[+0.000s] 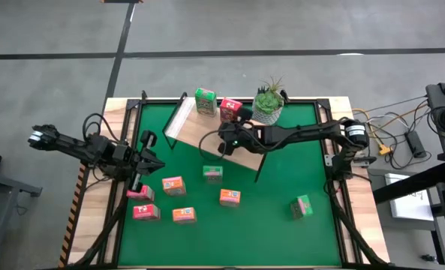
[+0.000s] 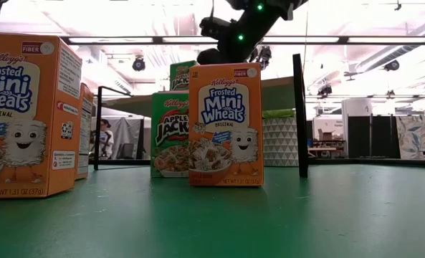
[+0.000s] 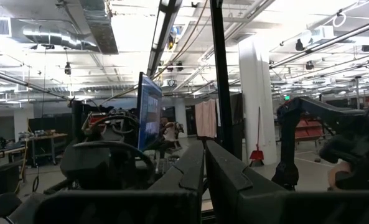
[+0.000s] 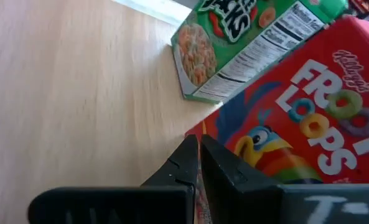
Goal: Stack cereal on shelf
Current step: Put the bottom right red cereal box on the shelf
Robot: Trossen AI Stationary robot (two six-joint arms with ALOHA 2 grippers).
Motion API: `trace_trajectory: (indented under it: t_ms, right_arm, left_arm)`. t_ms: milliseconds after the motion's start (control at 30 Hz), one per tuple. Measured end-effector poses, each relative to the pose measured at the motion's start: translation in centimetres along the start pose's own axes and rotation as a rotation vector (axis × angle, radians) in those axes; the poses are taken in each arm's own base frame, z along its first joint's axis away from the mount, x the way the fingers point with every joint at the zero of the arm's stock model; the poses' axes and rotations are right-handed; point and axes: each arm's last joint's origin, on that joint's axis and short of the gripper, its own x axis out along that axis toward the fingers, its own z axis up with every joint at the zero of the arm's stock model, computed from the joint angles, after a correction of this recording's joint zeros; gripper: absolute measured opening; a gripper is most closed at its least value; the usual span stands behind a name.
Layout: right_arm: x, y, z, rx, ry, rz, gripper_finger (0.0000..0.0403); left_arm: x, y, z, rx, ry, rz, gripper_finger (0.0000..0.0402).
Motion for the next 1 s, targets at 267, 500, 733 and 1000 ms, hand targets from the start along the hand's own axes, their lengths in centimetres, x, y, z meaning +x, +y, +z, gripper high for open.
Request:
trace_trajectory:
  t_ms: [267,500,733,1000]
  right_arm:
    - [0.6,-0.7,-0.5,-0.008,0.036,-0.014,0.0009]
    - [0.9,-1.0,-0.6,-0.012,0.053,-0.019,0.0009]
    - [0.8,-1.0,-0.8,-0.026,0.069,-0.015,0.0009]
    - [0.8,-0.9,-1.2,-0.048,0.098,-0.011,0.0009]
  left_arm:
    - [0.0,0.0,0.0,-0.001,-0.003,0.0,0.0]
    - [0.0,0.0,0.1,-0.001,-0.003,0.0,0.0]
    - [0.0,0.0,0.1,0.0,-0.003,0.0,0.0]
    - [0.0,0.0,0.1,-0.001,-0.004,0.0,0.0]
